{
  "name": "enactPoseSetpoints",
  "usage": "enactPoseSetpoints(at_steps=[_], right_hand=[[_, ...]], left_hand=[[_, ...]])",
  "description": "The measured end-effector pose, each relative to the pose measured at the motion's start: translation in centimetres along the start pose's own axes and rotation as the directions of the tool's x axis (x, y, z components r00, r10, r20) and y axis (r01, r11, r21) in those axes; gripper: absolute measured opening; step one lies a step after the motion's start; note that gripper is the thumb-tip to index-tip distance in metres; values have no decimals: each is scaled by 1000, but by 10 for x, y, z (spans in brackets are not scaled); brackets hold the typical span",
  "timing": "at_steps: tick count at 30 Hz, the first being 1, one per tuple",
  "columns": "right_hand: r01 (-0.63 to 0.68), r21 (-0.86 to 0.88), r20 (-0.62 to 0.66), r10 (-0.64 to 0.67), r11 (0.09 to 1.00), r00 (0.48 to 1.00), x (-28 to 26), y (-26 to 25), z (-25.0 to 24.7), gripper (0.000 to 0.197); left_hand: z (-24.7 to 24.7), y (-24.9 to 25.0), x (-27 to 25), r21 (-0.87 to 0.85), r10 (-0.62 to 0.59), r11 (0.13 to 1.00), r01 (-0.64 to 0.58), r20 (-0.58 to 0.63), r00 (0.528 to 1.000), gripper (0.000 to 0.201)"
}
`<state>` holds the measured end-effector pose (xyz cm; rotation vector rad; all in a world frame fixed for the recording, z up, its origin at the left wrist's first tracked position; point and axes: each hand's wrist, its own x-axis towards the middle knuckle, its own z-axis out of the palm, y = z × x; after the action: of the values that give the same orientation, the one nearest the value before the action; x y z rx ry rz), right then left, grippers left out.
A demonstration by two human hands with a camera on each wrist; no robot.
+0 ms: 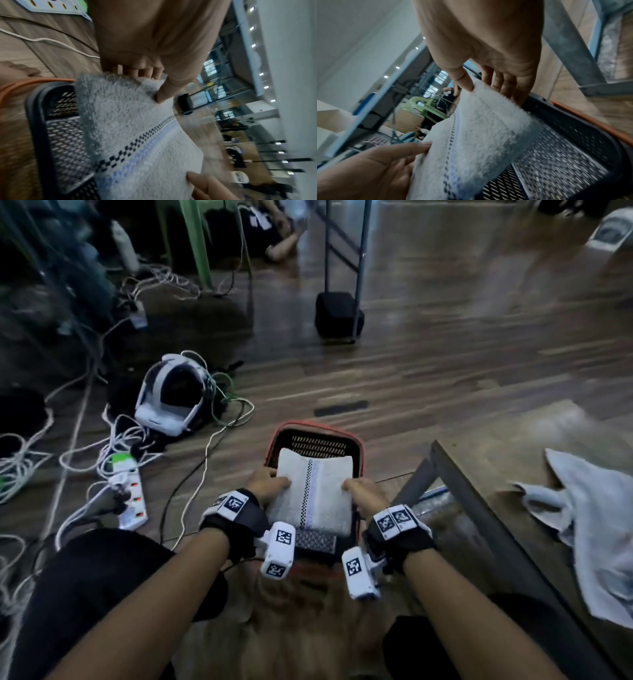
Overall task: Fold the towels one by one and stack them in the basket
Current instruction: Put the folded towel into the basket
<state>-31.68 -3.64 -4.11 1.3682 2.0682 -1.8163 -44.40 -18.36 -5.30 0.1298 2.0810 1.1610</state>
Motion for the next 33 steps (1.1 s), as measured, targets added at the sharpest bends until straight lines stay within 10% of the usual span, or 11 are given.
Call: enactPoseSetpoints(at_steps=[7, 19, 29, 33], right_hand=[[-202, -82, -21, 201, 976, 979, 116, 57, 49, 16], [-284, -40, -216, 270, 958, 939, 281, 116, 90, 35], [-274, -24, -356, 248, 961, 901, 324, 128, 109, 48], [-92, -464, -463, -153, 881, 873, 309, 125, 129, 59]], left_hand=[[34, -65, 114, 275, -173, 947, 163, 12, 985, 27], [85, -102, 278, 259, -188, 950, 176, 20, 982, 34], [103, -131, 309, 248, 167, 961, -120, -178, 970, 43], [114, -147, 308, 574, 418, 759, -308, -67, 906, 58]])
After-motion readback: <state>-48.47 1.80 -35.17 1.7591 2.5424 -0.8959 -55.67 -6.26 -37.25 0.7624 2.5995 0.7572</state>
